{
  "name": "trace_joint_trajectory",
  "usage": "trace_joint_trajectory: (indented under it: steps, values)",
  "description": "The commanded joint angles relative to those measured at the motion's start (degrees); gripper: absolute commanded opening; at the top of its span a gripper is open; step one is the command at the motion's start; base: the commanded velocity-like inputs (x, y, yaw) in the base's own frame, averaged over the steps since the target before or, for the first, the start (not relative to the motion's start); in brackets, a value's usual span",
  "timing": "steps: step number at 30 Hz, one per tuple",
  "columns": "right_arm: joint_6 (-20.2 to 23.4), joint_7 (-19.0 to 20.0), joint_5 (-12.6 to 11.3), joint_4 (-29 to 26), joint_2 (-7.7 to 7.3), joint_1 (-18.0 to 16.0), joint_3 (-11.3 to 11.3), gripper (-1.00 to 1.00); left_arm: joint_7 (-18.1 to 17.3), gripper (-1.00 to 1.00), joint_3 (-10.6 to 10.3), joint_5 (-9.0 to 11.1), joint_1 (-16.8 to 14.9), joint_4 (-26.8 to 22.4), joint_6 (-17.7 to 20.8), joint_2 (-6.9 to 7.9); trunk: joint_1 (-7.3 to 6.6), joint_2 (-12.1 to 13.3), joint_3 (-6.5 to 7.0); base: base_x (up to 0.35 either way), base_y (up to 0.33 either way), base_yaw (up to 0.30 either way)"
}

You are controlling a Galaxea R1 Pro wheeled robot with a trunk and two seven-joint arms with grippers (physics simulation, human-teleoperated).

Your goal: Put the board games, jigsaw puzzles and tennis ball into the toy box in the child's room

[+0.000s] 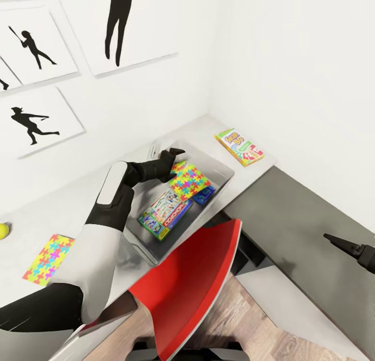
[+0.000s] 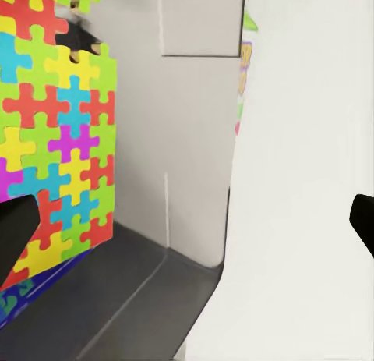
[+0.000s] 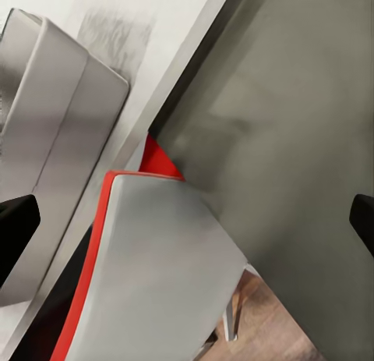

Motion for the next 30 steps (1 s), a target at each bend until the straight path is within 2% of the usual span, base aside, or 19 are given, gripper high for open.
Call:
trace_joint_trajectory:
  steps: [1,12,26,29,30]
  values:
    - [0.2,0.2,0.1,0.0,-0.01,0.0,0.0,1.00,0.6,1.00,0.0,0.6,0.0,-0.1,0.0,-0.01,0.03,-0.1,0.01,0.000,0.000,-0.041]
    - [0.2,0.2,0.1,0.0,-0.01,0.0,0.0,1.00,0.6,1.00,-0.2,0.9,0.0,-1.2,0.0,-0.01,0.03,-0.1,1.00,0.000,0.000,-0.016]
    - [0.2,0.1,0.1,0.0,0.07,0.0,0.0,1.00,0.6,1.00,-0.1,1.0,0.0,-6.2,0.0,-0.01,0.03,-0.1,2.09,0.000,0.000,-0.002]
    - [0.1,0.1,0.1,0.0,0.41,0.0,0.1,1.00,0.6,1.00,-0.1,1.0,0.0,-7.2,0.0,-0.01,0.03,-0.1,2.18,0.000,0.000,0.000]
    - [-0.1,0.1,0.1,0.1,1.46,0.0,0.1,1.00,0.6,1.00,-0.8,1.0,0.0,-8.7,0.0,-0.01,0.03,-0.1,2.19,0.000,0.000,0.000]
